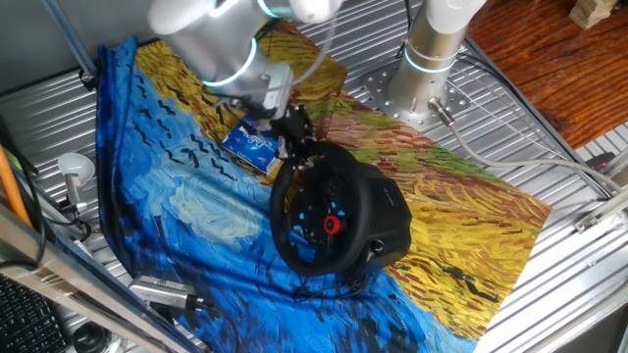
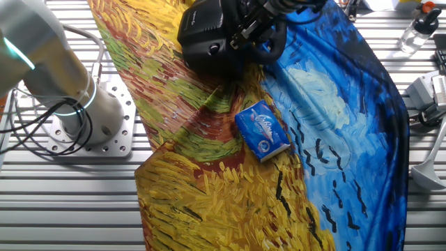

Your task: Rotate the steering wheel 90 degrees counterclockwise

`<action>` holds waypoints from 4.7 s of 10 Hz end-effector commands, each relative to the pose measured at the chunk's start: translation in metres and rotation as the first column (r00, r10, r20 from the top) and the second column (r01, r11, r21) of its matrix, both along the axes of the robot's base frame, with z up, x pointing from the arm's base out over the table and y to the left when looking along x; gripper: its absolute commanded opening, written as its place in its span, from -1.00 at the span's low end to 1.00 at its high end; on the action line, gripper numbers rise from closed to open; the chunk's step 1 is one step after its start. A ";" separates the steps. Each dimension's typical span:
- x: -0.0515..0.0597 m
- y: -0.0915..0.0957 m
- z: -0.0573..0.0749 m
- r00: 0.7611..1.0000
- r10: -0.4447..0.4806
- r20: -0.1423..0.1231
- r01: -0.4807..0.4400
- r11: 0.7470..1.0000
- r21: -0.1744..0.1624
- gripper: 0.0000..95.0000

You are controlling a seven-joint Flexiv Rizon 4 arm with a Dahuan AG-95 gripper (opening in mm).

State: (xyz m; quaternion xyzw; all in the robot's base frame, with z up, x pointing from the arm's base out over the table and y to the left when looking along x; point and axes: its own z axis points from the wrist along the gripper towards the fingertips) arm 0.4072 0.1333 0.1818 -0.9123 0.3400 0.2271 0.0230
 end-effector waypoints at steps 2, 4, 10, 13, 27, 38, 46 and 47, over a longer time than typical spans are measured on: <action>-0.001 -0.001 0.000 1.000 -0.021 -0.012 0.021 1.000 -0.003 -0.20; -0.001 -0.001 0.000 1.000 -0.024 -0.020 0.024 1.000 -0.002 -0.60; -0.003 0.000 0.003 0.999 -0.035 -0.033 0.034 0.999 -0.025 -0.60; -0.004 -0.001 0.002 1.000 -0.023 -0.017 0.022 1.000 -0.014 -1.00; -0.004 -0.002 0.000 0.998 0.005 0.064 -0.002 0.999 -0.045 -1.00; -0.003 0.000 0.001 0.998 -0.001 0.061 0.004 0.999 -0.035 -1.00; -0.001 0.002 0.000 0.998 -0.013 0.059 0.015 1.000 -0.028 0.20; -0.001 0.002 0.001 0.998 -0.030 0.057 0.032 0.999 -0.034 0.20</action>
